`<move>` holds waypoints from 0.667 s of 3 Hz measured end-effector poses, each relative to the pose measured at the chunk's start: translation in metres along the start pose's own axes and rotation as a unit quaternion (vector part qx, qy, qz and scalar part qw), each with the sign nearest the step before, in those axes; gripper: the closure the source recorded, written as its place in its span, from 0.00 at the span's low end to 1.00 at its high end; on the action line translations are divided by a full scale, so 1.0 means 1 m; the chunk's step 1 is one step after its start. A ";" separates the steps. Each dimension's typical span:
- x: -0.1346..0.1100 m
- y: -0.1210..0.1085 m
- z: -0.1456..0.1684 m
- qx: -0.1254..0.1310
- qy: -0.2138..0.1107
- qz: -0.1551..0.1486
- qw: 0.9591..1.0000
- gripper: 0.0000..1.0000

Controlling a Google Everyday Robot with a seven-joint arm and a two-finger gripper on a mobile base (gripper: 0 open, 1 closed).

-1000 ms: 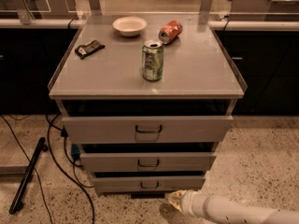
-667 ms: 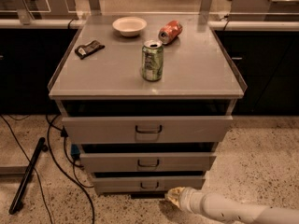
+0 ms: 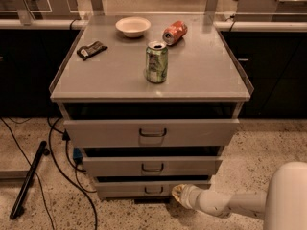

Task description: Open bottom drawer

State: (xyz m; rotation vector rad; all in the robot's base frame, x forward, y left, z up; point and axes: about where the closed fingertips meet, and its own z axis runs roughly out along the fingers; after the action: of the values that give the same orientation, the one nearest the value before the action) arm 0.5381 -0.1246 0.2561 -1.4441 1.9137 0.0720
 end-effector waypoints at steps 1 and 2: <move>0.000 0.000 0.000 0.000 0.000 0.000 1.000 1.00; 0.000 0.000 0.000 0.000 0.000 0.000 1.000 0.74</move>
Offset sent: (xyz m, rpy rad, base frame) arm 0.0000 0.0000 0.0000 0.0000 0.0000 0.0000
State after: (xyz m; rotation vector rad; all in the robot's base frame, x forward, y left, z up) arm 0.5381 -0.1242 0.2558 -1.4441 1.9143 0.0716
